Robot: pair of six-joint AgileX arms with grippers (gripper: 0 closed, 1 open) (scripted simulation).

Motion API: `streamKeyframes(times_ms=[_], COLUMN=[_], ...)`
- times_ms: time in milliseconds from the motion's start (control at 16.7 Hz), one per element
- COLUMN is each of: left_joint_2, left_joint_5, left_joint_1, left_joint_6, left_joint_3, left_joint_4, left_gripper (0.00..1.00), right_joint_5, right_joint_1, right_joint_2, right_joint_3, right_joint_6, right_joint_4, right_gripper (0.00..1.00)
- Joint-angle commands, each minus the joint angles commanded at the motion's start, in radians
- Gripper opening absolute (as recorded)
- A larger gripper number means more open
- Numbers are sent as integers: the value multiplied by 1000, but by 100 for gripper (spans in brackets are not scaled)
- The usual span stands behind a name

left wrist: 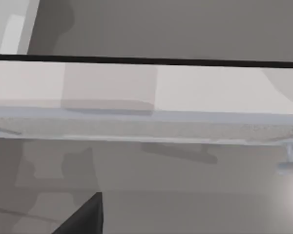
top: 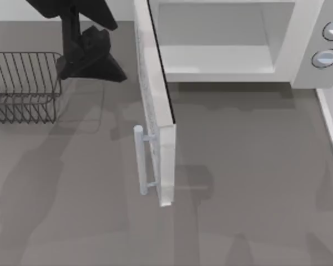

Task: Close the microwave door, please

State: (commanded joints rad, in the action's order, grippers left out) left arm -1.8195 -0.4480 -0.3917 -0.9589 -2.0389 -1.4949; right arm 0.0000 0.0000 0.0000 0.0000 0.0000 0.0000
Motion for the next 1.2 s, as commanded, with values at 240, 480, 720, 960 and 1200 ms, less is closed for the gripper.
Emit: streamKeyframes(times_ms=[240, 480, 720, 960, 1200], left_joint_2=[5, 10, 12, 12, 12], left_joint_5=[4, 17, 28, 29, 29], left_joint_1=[-11, -54, -91, -93, -93], left_joint_6=[12, 57, 95, 97, 97], left_joint_3=[42, 183, 298, 306, 306], left_joint_4=[42, 199, 328, 335, 335], left_gripper=[100, 100, 100, 100, 70], right_joint_5=[0, 0, 0, 0, 0], right_joint_1=[0, 0, 0, 0, 0], right_joint_2=[0, 0, 0, 0, 0], right_joint_3=[0, 0, 0, 0, 0], right_joint_6=[0, 0, 0, 0, 0], right_joint_4=[0, 0, 0, 0, 0], right_gripper=[100, 100, 100, 100, 100])
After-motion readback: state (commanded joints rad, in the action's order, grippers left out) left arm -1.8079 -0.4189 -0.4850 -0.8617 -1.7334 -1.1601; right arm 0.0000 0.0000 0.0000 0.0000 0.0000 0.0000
